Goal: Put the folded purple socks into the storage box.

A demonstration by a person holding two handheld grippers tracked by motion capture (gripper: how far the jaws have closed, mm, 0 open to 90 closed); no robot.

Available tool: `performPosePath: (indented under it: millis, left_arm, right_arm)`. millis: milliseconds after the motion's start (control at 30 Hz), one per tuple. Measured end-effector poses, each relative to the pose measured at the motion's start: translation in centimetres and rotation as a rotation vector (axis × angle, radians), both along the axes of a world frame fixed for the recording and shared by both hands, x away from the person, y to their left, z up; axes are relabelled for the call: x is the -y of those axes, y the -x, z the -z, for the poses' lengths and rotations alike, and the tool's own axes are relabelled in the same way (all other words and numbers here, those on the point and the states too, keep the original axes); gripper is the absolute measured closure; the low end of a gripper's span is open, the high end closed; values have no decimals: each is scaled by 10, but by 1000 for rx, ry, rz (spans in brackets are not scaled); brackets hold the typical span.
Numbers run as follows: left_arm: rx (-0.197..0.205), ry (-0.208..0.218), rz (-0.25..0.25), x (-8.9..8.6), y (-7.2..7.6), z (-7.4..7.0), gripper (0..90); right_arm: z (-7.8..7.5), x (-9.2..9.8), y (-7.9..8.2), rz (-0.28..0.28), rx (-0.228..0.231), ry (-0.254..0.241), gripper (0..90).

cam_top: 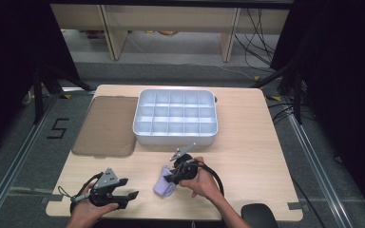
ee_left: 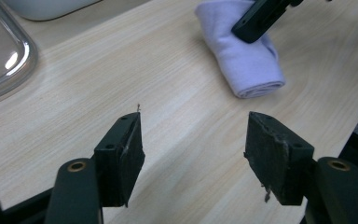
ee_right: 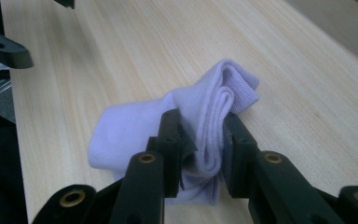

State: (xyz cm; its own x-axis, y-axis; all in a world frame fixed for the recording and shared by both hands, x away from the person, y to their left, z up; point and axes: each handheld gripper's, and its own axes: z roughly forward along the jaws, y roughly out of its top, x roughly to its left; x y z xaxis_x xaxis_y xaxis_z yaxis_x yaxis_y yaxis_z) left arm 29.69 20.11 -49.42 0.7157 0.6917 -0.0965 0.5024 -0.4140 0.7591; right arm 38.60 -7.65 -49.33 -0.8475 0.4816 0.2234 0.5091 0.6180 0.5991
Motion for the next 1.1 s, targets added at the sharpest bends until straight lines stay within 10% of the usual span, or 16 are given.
performPosePath:
  millis: [1100]
  left_arm:
    - [7, -17, -21, 1, -5, 9, 304]
  right_arm:
    - [-58, 27, 2, 40, 143, 10, 732]
